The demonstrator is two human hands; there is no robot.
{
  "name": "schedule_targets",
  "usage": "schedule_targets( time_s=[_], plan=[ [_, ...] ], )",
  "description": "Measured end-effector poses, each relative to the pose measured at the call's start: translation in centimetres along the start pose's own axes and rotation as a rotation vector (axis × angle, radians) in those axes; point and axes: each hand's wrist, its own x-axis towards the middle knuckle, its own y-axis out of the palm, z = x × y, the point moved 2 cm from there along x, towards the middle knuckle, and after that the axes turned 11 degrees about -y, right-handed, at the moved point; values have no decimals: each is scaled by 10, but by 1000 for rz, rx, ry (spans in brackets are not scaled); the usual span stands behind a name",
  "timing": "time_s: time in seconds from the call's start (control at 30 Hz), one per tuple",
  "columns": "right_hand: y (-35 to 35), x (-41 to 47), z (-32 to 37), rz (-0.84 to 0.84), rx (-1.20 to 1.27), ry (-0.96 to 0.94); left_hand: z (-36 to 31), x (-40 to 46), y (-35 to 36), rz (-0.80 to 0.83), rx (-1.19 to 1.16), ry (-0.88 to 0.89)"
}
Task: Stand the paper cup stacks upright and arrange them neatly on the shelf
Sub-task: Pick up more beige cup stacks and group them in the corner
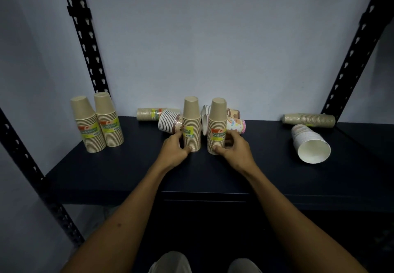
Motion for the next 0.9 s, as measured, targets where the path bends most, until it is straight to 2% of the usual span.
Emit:
schedule_targets(
  time_s=[0.27,0.43,0.9],
  plan=[
    [0,5,2,0,-56,-29,4,11,4,-62,5,-26],
    [1,6,0,11,-64,-41,7,14,8,-17,14,17],
    [0,6,2,70,-28,16,5,10,7,-41,105,-4]
  ],
)
